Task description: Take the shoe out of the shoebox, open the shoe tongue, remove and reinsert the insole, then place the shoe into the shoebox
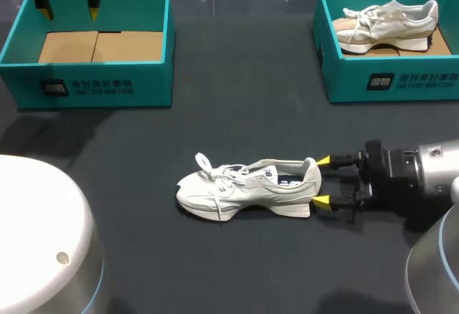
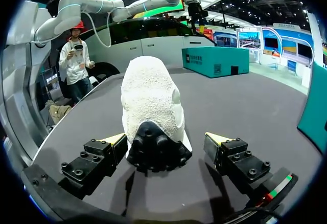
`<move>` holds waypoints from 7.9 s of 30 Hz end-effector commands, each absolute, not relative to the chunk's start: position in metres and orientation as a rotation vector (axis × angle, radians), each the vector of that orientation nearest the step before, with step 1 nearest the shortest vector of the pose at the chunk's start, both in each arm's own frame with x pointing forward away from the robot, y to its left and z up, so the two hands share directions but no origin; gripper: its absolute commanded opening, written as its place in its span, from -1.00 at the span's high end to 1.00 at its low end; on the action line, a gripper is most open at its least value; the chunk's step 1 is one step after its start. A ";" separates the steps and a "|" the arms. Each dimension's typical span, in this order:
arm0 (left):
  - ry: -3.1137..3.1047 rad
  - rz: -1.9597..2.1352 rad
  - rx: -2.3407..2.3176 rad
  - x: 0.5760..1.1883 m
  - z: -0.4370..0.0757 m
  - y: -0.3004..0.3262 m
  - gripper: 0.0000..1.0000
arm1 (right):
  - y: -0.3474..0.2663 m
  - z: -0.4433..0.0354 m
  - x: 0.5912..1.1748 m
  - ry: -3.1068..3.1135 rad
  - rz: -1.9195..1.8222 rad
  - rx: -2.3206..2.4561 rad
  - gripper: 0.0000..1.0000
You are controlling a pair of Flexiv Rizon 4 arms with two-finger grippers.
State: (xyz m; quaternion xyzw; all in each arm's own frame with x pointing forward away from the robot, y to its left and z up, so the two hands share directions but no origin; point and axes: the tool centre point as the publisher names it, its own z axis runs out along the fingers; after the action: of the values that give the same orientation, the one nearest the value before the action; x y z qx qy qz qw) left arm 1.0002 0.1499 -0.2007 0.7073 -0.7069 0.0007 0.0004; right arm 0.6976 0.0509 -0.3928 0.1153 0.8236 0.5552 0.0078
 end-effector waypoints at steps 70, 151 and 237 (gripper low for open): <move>-2.221 0.001 2.222 1.000 -0.200 0.150 -1.00 | 0.103 -0.409 0.691 2.632 1.842 0.257 -1.00; -2.319 0.129 2.282 0.847 -0.157 -0.023 -1.00 | 0.105 -0.407 0.697 2.635 1.815 0.174 1.00; -2.554 -0.245 1.760 0.715 -0.250 -0.235 -1.00 | 0.105 -0.407 0.697 2.635 1.815 0.174 1.00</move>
State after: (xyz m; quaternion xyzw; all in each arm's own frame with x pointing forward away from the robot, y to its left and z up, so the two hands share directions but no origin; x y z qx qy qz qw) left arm 0.7154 -0.2274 -0.2480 0.5665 -0.8206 -0.0734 0.0200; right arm 0.6960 0.1029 -0.4061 0.0535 0.8205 0.5683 -0.0315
